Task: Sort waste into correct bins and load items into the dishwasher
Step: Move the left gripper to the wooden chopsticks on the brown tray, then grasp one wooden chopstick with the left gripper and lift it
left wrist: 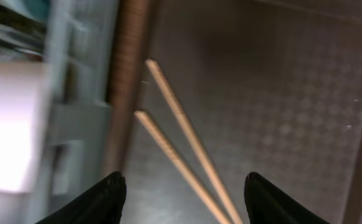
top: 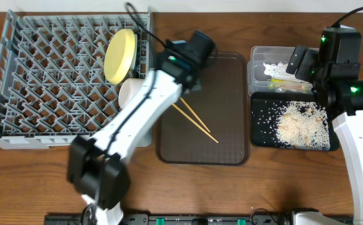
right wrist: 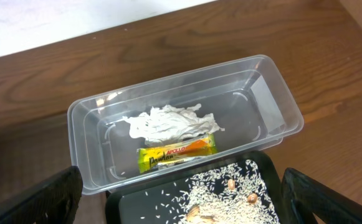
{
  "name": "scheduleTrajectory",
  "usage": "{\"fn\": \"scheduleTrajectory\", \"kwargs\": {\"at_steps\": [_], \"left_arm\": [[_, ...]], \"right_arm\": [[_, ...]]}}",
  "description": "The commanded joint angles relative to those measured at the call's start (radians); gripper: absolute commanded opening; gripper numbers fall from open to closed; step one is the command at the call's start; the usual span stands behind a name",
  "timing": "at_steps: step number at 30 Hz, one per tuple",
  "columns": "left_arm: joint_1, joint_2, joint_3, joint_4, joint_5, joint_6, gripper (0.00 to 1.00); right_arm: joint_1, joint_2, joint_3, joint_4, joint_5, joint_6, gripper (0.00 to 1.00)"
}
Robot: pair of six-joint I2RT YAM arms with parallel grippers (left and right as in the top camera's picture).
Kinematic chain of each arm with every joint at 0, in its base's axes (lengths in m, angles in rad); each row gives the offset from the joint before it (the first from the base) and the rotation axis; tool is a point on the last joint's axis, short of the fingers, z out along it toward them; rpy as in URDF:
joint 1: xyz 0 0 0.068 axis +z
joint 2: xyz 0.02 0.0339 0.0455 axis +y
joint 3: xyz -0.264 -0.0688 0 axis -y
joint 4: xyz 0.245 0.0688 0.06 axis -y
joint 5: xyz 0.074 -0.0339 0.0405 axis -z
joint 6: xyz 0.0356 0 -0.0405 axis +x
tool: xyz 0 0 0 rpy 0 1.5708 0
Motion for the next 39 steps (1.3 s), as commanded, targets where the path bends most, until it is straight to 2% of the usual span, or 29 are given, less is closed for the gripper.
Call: {"fn": "scheduleTrajectory", "kwargs": {"at_steps": [1,7,10,18,34,39], "left_arm": [[-0.035,0.085,-0.005,0.045,0.013,-0.140,0.62],[-0.035,0.224,-0.005,0.061,0.013,-0.356,0.62],[-0.034,0.267,-0.005,0.064,0.014,-0.404,0.62],[-0.035,0.311,-0.005,0.113,0.014,-0.406,0.53],[-0.040,0.352,-0.007,0.113,0.029,-0.433,0.52],[-0.050,0.352,-0.027,0.113,0.029,-0.478,0.52]], "right_arm": [[-0.009,-0.005,0.001,0.002,0.018,0.011,0.99],[-0.009,-0.005,0.001,0.001,0.018,0.011,0.99],[-0.009,-0.005,0.001,0.001,0.018,0.011,0.99],[-0.009,-0.005,0.001,0.001,0.018,0.011,0.99],[-0.009,-0.005,0.001,0.000,0.018,0.011,0.99],[-0.009,-0.005,0.001,0.000,0.017,0.011,0.99]]}}
